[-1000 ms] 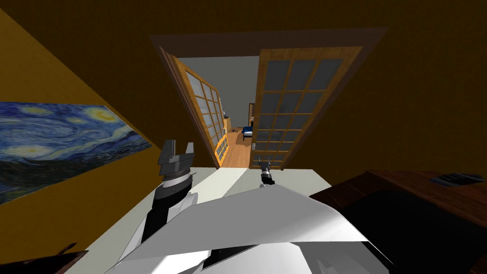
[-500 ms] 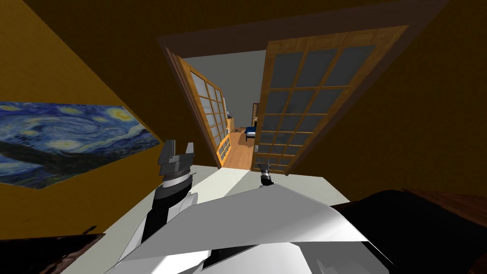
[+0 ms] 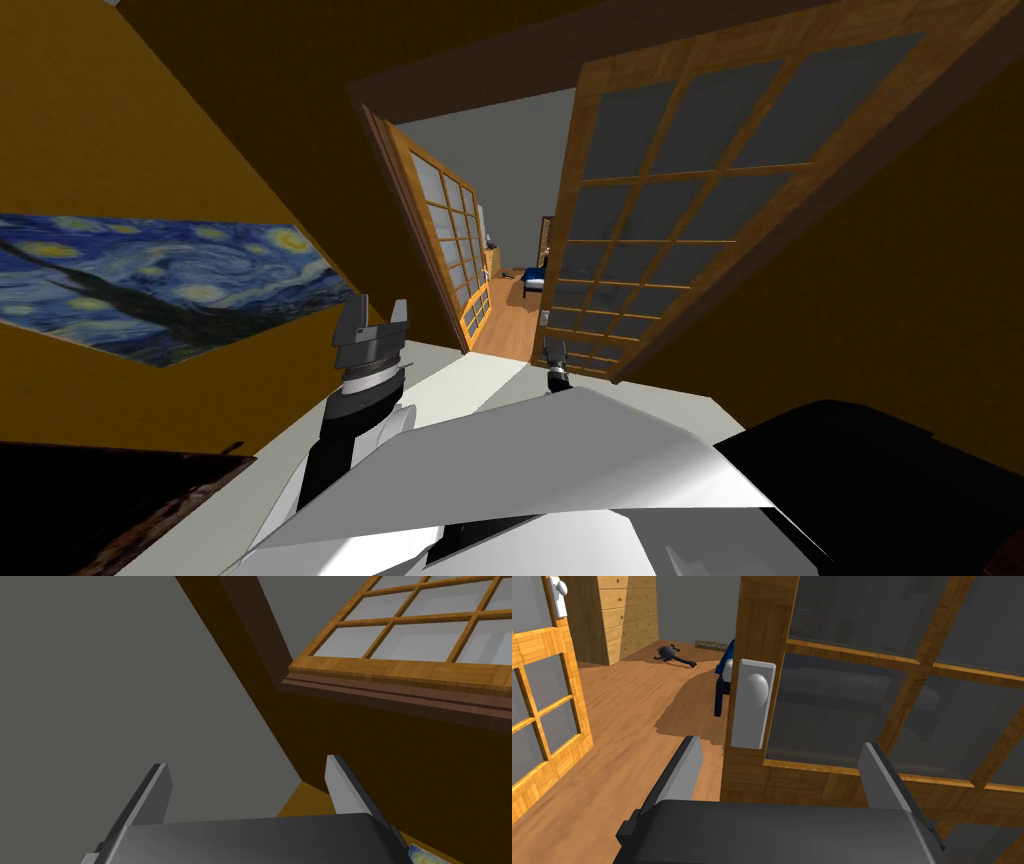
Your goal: Push the door open
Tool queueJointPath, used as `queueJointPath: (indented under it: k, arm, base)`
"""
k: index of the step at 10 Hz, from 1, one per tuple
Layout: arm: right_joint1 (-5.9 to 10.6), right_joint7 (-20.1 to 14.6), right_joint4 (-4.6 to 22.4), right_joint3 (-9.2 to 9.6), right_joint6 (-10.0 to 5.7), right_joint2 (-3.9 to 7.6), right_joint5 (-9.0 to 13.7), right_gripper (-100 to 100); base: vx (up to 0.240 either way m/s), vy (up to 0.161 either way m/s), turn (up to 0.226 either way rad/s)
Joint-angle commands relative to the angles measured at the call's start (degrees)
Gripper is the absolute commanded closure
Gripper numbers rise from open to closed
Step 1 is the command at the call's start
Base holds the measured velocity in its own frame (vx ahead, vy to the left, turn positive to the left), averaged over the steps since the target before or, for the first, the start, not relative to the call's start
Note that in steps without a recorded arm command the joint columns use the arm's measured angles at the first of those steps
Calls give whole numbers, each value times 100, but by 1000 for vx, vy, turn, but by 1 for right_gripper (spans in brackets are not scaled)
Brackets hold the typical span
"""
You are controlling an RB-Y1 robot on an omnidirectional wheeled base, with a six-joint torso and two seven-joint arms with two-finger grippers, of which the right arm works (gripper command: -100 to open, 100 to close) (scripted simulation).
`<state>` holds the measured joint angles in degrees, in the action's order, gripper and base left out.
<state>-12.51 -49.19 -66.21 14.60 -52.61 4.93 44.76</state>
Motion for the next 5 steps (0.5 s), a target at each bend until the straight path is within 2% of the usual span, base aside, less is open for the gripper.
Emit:
queueJointPath:
  k: [1, 4, 5]
  arm:
    - [45, -193, 236, 64, -102, -17, 160, -100]
    - [147, -456, 614, 150, -240, -57, 396, -100]
    - [147, -456, 614, 150, -240, -57, 396, -100]
  base:
    - [93, -74, 155]
    - [93, -90, 165]
    - [64, -71, 70]
